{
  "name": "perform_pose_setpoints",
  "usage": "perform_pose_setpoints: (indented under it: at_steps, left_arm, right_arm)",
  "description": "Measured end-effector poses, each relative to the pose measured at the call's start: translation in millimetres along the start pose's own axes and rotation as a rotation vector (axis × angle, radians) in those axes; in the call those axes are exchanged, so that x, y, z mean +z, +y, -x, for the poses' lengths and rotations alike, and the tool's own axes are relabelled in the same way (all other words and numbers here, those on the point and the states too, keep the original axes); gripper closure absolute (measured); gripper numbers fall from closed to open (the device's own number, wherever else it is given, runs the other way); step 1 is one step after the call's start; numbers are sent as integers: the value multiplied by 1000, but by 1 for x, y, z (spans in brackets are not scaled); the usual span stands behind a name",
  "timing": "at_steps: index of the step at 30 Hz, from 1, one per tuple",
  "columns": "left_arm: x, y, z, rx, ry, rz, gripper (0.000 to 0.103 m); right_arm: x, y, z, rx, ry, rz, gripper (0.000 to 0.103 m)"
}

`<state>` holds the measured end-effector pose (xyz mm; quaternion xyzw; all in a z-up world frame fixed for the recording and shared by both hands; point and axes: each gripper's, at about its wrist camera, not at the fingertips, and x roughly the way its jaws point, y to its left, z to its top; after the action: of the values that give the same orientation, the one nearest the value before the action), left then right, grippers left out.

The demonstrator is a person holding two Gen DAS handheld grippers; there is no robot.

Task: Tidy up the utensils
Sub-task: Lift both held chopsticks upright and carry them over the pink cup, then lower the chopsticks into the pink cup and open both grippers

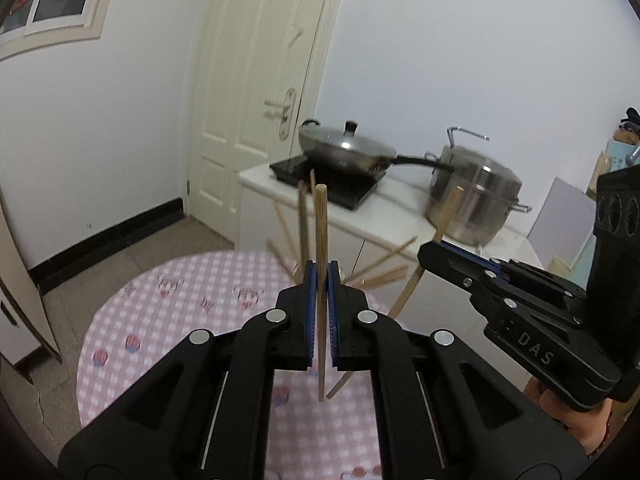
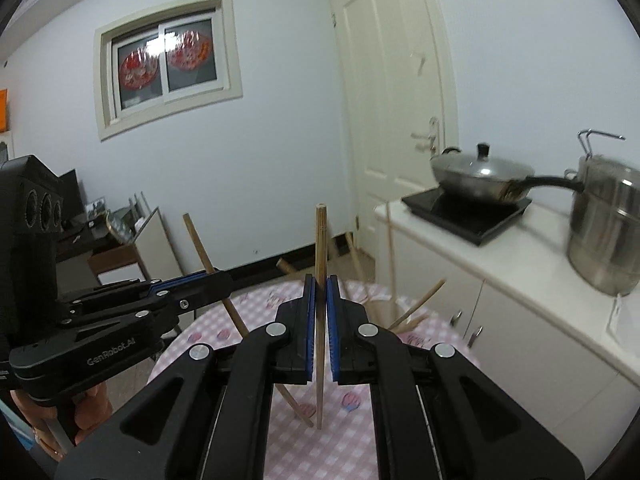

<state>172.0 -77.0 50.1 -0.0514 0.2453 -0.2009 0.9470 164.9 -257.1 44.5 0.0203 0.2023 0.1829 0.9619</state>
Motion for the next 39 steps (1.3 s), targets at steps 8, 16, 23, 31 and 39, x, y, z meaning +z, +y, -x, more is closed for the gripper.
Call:
perform_pose_setpoints:
  at_steps: [8,16,23,31,39]
  left_arm:
    - [38,-21,-22,25,-108,-24,97]
    - [55,-23,-49,55,-202,-19,97]
    - [53,-22,-78,78,-225,-21,97]
    - [49,-26,-88,98,-245,-50,97]
    - [57,-28,-89,102,-284,-33,97]
  right_arm:
    - [28,-22,-8,-58,-102,0,99]
    - [43,-42,-29,-77,-169,-18,99]
    - [37,-58,-55,-86,-161,-24,99]
    - [22,-64,-73,-68,-106,-19,99]
    - [20,-64,-74,-55,-91,-17,99]
